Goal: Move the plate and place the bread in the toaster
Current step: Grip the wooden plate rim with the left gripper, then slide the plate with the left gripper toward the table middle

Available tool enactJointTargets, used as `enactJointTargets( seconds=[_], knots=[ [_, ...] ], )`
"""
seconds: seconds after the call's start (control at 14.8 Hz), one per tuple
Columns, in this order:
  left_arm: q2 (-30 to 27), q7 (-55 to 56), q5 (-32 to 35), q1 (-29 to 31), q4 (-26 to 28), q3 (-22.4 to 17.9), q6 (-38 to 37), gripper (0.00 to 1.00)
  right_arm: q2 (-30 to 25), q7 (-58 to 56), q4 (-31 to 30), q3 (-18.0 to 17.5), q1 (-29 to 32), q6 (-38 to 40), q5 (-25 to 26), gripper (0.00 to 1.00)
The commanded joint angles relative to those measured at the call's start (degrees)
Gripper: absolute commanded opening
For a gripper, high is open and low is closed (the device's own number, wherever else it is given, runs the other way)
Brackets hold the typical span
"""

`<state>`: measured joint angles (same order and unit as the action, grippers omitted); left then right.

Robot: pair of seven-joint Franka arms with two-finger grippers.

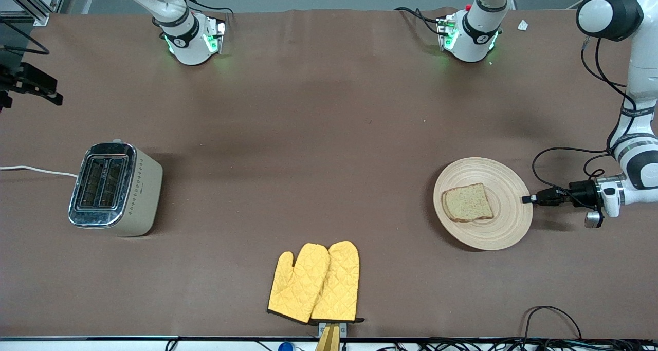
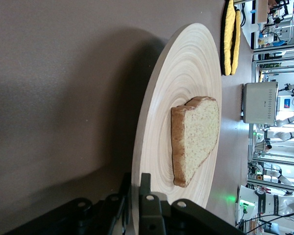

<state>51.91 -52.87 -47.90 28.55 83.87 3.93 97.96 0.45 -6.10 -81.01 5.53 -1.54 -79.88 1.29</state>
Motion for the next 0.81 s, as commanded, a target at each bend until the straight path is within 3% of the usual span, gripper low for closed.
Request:
enactJointTargets(
  seconds=[0.0, 0.34, 0.74],
  knots=[
    [-0.1, -0.4, -0.6, -0.1, -1.0, 0.4, 0.0, 0.0, -0.8, -0.6, 0.2, 0.0, 1.9, -0.2, -0.3, 1.0],
    [-3.1, 2.8, 0.2, 0.0, -2.2, 4.9, -1.9, 0.0, -0.9, -0.2, -0.4, 0.0, 1.9, 0.2, 0.2, 1.0],
    [-4.2, 8.6, -1.1, 0.4, 2.4, 15.8, -0.2, 0.0, -1.5, -0.5, -0.7, -0.1, 1.7, 1.7, -0.2, 1.0]
  ],
)
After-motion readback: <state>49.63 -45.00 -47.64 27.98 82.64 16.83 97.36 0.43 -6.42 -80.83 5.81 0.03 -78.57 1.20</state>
